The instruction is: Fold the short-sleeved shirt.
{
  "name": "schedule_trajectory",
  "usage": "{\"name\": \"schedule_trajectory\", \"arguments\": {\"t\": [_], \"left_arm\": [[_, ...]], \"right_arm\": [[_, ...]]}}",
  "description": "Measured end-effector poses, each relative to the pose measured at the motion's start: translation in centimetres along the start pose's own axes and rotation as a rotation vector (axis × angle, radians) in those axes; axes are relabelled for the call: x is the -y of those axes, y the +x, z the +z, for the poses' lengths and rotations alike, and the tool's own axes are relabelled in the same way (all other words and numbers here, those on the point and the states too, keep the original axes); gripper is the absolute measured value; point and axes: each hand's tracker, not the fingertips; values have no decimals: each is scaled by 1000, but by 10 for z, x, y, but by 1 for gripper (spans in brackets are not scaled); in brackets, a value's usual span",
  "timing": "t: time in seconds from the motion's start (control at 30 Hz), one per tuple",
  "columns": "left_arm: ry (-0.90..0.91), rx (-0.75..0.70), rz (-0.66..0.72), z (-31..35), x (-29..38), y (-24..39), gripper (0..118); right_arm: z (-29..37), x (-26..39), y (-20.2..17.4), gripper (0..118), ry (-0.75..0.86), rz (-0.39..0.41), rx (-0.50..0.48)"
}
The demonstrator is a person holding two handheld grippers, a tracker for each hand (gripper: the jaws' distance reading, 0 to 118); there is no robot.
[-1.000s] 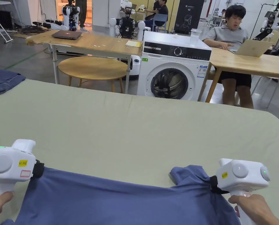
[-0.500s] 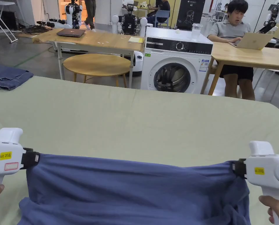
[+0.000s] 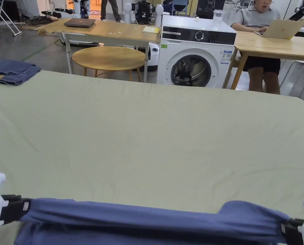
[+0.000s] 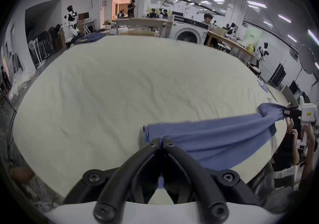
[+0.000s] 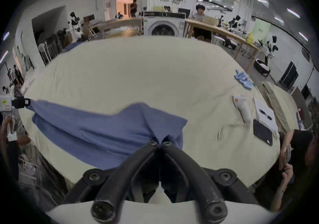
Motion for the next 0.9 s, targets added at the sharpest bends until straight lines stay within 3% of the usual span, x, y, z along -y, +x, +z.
{"name": "schedule_trajectory", "arguments": {"t": [0.27,0.47,0.6,0.63,0.67,0.7,0.77,0.9], "left_arm": [[-174,-51,-46,-43,37,2,0],[-157,-61,-45,-47,41,4,0],[-158,-44,34,-36,29,0,8],[-145,-41,38,-32,25,2,20],[-119,-63,28,-26,21,5,34],[-68,-86,7,-20,15,10,39],[7,-81,-8,-9,6,18,47],[182,-55,-29,6,-10,41,47]], "right_arm": [[-62,45,-9,0,-160,-1,26],[-74,46,-12,0,-164,-1,37],[-59,39,-14,13,-158,44,98],[-53,36,-13,27,-135,54,126],[-43,33,-15,53,-99,40,139],[-33,28,-13,69,-68,20,124],[-18,19,-14,74,-20,-16,110],[5,3,-33,74,106,-19,149]]}}
